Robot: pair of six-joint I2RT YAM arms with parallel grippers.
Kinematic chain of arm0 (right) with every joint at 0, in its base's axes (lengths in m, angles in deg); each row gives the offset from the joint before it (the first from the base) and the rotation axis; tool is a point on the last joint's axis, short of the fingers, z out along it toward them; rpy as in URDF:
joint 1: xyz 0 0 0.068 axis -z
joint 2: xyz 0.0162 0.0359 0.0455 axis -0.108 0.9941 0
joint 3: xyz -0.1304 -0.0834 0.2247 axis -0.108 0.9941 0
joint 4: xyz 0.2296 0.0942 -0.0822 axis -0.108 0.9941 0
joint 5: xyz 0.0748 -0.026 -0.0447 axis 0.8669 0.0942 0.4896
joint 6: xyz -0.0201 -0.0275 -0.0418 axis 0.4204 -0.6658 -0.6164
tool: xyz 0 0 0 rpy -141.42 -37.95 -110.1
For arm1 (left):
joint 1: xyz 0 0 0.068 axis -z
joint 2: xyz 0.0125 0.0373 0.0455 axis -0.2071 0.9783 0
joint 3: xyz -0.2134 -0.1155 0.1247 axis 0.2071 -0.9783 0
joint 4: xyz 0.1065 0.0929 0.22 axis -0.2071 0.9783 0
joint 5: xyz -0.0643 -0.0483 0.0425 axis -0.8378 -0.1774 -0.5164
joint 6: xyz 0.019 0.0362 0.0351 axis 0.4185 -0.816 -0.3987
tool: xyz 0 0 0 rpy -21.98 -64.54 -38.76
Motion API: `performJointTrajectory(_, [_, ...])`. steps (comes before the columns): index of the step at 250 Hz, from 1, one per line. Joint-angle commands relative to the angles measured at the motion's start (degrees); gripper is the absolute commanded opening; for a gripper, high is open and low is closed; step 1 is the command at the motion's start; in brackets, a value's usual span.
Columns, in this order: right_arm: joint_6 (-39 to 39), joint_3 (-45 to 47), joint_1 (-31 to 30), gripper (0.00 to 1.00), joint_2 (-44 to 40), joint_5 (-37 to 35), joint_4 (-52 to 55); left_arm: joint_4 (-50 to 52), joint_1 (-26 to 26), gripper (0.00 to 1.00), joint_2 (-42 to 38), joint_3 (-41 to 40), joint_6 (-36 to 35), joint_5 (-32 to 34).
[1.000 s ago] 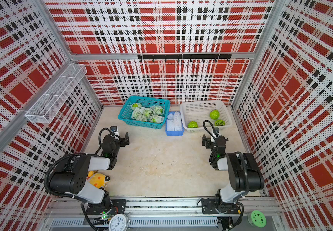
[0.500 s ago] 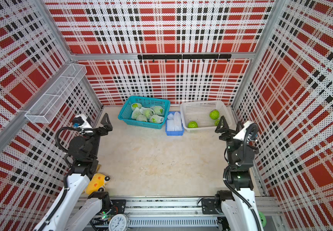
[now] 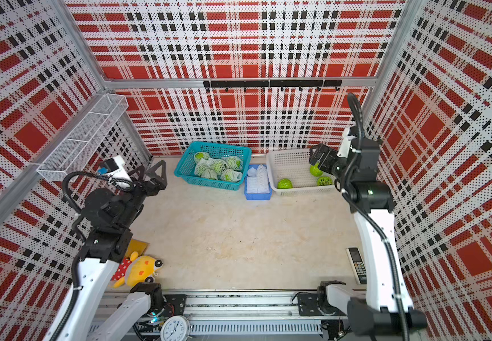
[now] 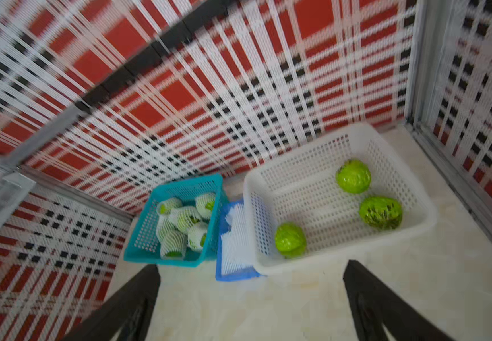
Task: Sleeve custard apples in foam nets
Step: Pick up the custard apple from the basket.
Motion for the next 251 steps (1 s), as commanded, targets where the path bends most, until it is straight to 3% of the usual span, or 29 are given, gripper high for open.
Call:
performJointTrajectory(1, [-4.3,-2.7,-0.8,1.0,9.2,4.2,18.7,10.9,8.8,0.99,6.3,6.9,-8.8,3.0])
performJointTrajectory(29, [-5.6,-6.6,-4.7,1.0,17.9,0.4,20.7,14.4,19.6,0.99,12.7,11.6,-14.5,7.6])
performJointTrajectory(66, [-4.5,-14.6,-6.6,1.0,30.3,2.3,20.8,14.2,25.4,0.99,18.4,12.6,-14.2,8.6])
performJointTrajectory(148, [-1.7,-36.7,-8.1,1.0,52.4,-0.4,25.5,10.1,29.0,0.99,22.5,9.6,-10.6,6.2])
performJointTrajectory(251, [-1.5,-38.3,-8.4,1.0,63.7,0.1,23.4,11.6,30.9,0.99,27.9,12.8,-13.6,6.5])
